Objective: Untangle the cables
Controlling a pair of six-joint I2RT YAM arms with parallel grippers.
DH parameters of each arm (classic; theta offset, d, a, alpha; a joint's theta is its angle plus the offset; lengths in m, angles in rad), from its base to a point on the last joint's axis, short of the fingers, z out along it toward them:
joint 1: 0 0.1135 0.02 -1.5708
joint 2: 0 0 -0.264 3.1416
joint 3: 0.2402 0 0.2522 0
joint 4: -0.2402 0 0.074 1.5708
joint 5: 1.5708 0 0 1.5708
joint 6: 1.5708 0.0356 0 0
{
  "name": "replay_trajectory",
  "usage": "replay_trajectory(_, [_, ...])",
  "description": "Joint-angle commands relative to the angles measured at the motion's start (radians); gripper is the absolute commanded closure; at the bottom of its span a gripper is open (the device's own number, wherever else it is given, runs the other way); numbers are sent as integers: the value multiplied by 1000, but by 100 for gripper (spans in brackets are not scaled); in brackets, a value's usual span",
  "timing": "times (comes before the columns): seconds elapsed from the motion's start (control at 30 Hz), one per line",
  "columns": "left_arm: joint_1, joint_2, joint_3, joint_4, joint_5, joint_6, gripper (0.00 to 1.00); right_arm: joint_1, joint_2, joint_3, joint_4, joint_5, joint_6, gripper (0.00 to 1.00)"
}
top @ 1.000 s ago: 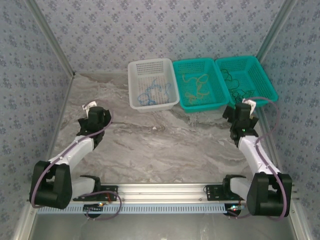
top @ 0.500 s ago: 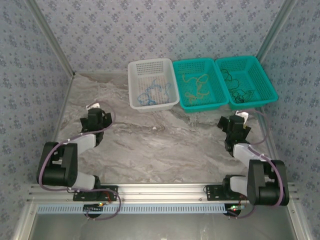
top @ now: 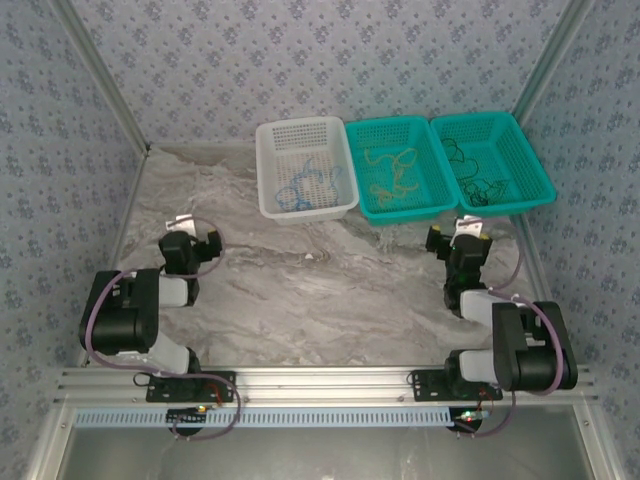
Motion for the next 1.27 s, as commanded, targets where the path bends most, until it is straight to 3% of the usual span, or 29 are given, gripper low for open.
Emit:
replay_trajectory(0.0, [-13, -5, 20, 14, -55, 7, 1, 54, 84, -27, 197, 125, -61, 0])
replay_trajectory(0.17, [-15, -3, 19, 18, -57, 8, 0, 97, 108, -59, 281, 159, -88, 0])
replay_trajectory(0.33, [-15, -4, 18, 21, -55, 8, 0, 12, 139, -1, 158, -55, -86, 0])
replay_trajectory(0.37, [-15, -4, 18, 21, -55, 8, 1, 2, 218, -1, 279, -44, -86, 0])
replay_trajectory(0.4, [-16, -3, 18, 22, -55, 8, 0, 11, 213, 29, 244, -19, -91, 0])
replay_trajectory(0.43, [-16, -4, 18, 21, -56, 8, 1, 9, 169, 79, 44, -51, -66, 0])
replay_trajectory(0.5, [-16, -4, 18, 21, -55, 8, 0, -60, 189, 84, 81, -144, -37, 0])
replay_trajectory(0.53, [-15, -4, 17, 21, -55, 8, 1, -53, 176, 102, 10, -125, -37, 0])
replay_trajectory(0.73, [-16, -3, 18, 21, -56, 7, 1, -52, 185, 92, 42, -127, -41, 0])
replay_trajectory(0.87, [-15, -4, 17, 21, -55, 7, 1, -98, 182, 107, 6, -392, -83, 0])
replay_trajectory(1.23, [-10, -3, 25, 10, -21, 16, 0, -96, 181, 106, 6, -390, -87, 0])
